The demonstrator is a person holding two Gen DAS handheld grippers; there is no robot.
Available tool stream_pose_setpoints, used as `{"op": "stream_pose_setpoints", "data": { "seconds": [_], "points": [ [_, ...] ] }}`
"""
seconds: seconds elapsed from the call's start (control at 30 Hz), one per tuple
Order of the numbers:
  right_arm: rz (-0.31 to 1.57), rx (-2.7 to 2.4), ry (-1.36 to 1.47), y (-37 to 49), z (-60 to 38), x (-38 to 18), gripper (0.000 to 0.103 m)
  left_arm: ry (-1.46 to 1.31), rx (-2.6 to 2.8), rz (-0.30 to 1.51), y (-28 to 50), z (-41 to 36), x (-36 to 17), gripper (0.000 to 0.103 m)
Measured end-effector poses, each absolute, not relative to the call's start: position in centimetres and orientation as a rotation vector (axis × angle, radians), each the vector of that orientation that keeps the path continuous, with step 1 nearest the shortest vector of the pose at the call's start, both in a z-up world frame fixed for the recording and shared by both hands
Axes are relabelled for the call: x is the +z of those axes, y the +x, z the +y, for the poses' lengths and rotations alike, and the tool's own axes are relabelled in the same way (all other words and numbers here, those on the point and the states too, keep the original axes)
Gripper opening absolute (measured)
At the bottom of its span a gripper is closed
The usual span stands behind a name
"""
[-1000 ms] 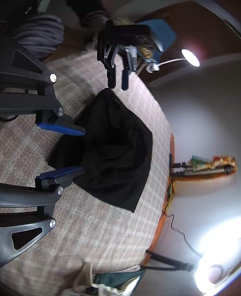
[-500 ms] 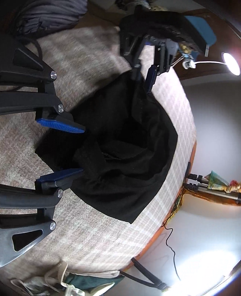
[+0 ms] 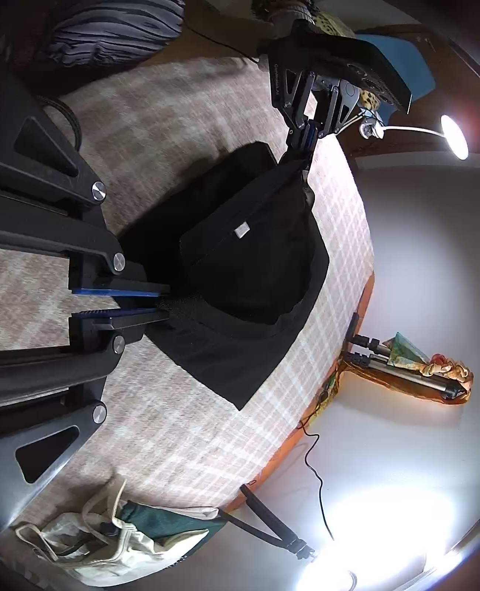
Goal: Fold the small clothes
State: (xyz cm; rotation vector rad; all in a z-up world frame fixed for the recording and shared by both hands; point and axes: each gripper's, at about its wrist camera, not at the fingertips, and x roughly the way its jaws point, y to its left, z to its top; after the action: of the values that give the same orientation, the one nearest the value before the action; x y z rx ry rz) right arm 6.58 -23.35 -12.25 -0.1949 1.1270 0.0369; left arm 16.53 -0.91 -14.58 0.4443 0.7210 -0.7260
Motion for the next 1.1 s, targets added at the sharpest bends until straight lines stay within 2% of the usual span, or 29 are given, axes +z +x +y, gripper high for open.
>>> {"op": "stream_pose_setpoints", "data": {
  "seconds": [0.13,0.23,0.4,0.47,0.57,0.7,0.8,0.87,0.9,0.97,1.1],
  "points": [
    [1.155,0.031,-0.192,6.2,-23.0,-13.2,0.004,0.480,-0.728,0.731,15.6,-1.0,-15.8,0.004],
    [1.194,0.093,-0.151,5.8,-22.8,-13.8,0.016,0.494,-0.739,0.756,15.2,-0.8,-16.5,0.004],
    [1.193,0.062,-0.107,4.1,-24.1,-13.3,0.023,0.504,-0.734,0.772,14.5,0.5,-16.3,0.006],
    [1.168,0.045,-0.004,3.6,-25.2,-12.9,0.036,0.475,-0.734,0.770,14.6,1.2,-16.0,0.008],
    [1.141,0.029,0.224,3.4,-27.6,-13.2,0.047,0.400,-0.728,0.771,14.8,2.1,-15.5,0.008],
    [1.131,0.016,0.306,3.7,-28.1,-14.8,0.048,0.417,-0.731,0.764,14.3,1.7,-15.8,0.008],
    [1.138,0.020,0.289,4.3,-27.2,-15.7,0.042,0.443,-0.732,0.760,14.0,1.1,-16.2,0.008],
    [1.164,0.004,0.247,4.7,-26.4,-15.9,0.010,0.451,-0.734,0.763,14.2,0.8,-16.4,0.008],
    [1.180,0.004,0.228,5.0,-26.1,-16.0,0.006,0.448,-0.736,0.765,14.3,0.8,-16.4,0.008],
    [1.189,0.010,0.182,5.2,-25.4,-15.5,0.001,0.444,-0.737,0.764,14.4,0.9,-16.3,0.008],
    [1.198,0.054,0.070,4.8,-24.4,-13.4,0.001,0.420,-0.730,0.748,14.6,1.8,-15.5,0.008]
  ]
}}
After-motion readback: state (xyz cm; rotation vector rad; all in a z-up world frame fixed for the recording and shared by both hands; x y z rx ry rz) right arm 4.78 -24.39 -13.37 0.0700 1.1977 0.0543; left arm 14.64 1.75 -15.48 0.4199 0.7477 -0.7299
